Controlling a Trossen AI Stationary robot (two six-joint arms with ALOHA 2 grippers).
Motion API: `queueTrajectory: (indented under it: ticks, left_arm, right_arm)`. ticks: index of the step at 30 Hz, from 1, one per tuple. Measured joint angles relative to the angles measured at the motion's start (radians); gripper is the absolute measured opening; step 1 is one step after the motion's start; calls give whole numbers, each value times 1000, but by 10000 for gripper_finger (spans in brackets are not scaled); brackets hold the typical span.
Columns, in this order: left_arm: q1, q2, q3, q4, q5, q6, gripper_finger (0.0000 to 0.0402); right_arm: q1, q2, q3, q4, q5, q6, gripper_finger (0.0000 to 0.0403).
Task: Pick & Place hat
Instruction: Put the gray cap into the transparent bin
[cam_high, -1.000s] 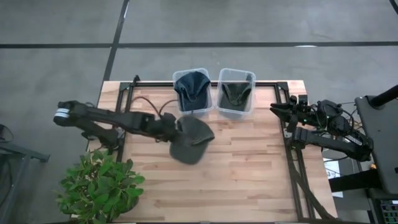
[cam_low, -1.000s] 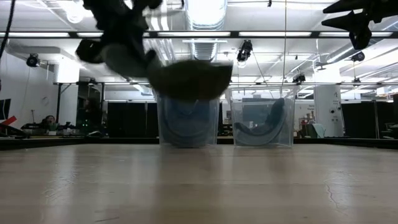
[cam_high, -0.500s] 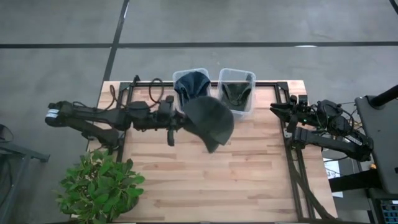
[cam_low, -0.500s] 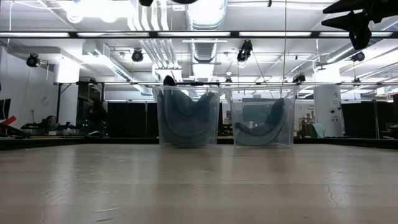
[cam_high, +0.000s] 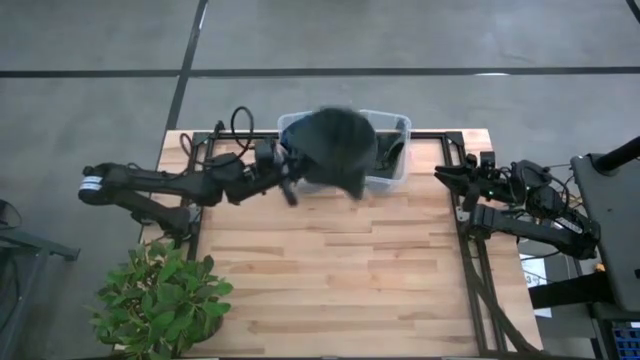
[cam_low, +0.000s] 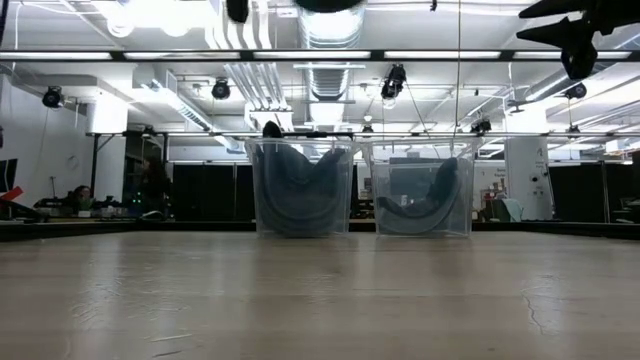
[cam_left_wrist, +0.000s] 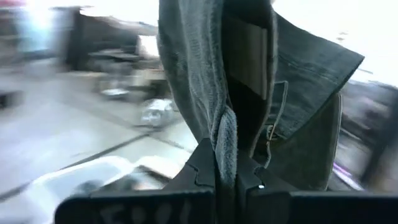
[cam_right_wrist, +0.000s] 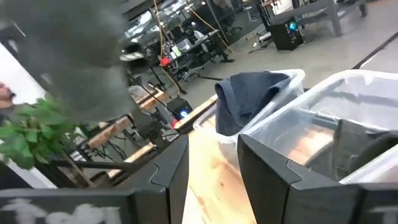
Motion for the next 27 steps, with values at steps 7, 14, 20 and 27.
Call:
queueTrajectory:
  ticks: [7, 14, 20, 27]
  left_arm:
    - [52, 128, 68, -4, -196, -218, 5]
    - [63, 275, 293, -167, -199, -181, 5]
    - [62, 393, 528, -368, -263, -52, 5]
    - [65, 472, 660, -413, -401, 91, 5]
  right_arm:
    - [1, 54, 1, 230, -93, -76, 130]
    - [1, 235, 62, 257, -105, -218, 137]
    - [1, 389, 153, 254, -105, -324, 186]
    - [0, 514, 265, 214, -105, -349, 245]
